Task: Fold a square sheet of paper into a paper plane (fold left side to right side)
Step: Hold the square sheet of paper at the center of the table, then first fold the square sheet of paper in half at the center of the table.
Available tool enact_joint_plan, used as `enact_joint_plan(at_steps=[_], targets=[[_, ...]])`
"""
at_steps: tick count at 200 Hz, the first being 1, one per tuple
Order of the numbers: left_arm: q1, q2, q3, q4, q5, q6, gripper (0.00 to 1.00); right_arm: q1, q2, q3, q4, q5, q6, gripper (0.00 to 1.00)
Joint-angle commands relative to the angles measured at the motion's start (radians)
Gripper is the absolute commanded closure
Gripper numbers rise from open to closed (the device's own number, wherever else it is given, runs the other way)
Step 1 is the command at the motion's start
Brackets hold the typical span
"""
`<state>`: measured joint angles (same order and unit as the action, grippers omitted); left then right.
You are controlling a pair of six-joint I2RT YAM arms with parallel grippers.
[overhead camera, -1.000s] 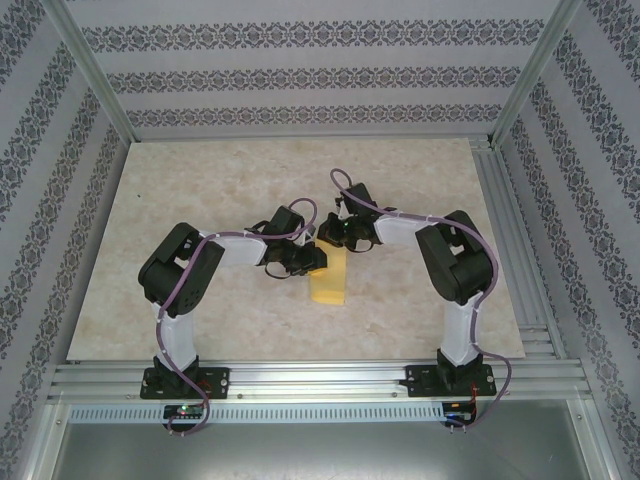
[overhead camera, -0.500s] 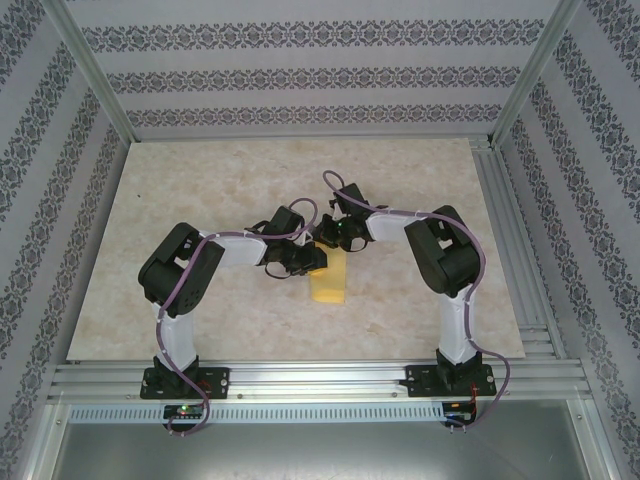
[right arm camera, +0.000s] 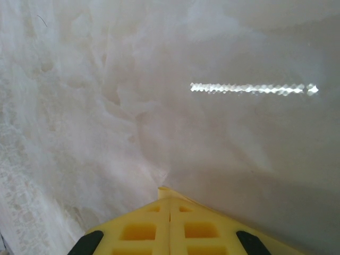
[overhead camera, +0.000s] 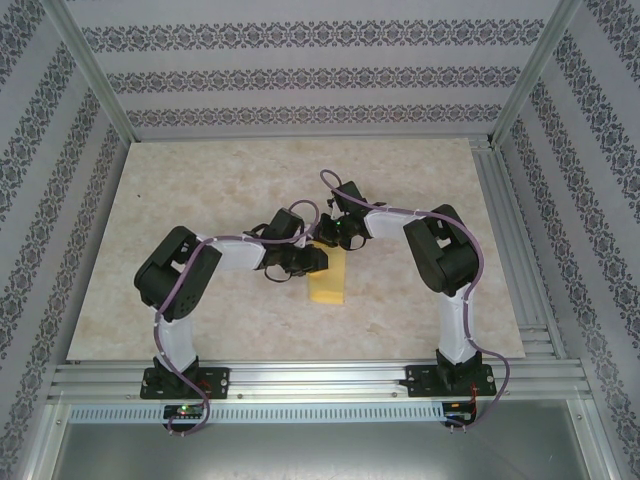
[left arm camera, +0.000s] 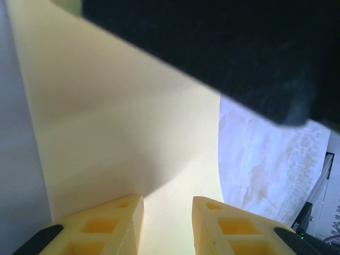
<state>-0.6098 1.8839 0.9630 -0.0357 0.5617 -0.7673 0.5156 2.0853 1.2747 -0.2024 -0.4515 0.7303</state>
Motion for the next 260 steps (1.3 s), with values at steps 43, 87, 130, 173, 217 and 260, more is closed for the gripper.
enact_joint_plan(at_steps=[43, 87, 130, 173, 217, 260], targets=[[-0.065, -0.052, -0.119, -0.076, -0.009, -0.036, 0.67, -0.002, 0.069, -0.003, -0.054, 0.122, -0.027, 0.94], [-0.095, -0.095, -0.174, -0.063, -0.006, -0.063, 0.67, -0.003, 0.070, -0.001, -0.057, 0.125, -0.029, 0.94], [-0.121, -0.147, -0.241, -0.047, -0.005, -0.096, 0.67, -0.003, 0.074, 0.000, -0.056, 0.123, -0.029, 0.94], [-0.136, -0.204, -0.273, -0.080, -0.021, -0.105, 0.67, -0.002, 0.077, 0.000, -0.054, 0.121, -0.028, 0.94], [-0.129, -0.277, -0.237, -0.126, -0.024, -0.085, 0.65, 0.001, 0.079, 0.002, -0.053, 0.115, -0.028, 0.94], [-0.044, -0.334, -0.060, -0.252, -0.011, 0.009, 0.60, 0.003, 0.074, 0.000, -0.052, 0.112, -0.029, 0.94]])
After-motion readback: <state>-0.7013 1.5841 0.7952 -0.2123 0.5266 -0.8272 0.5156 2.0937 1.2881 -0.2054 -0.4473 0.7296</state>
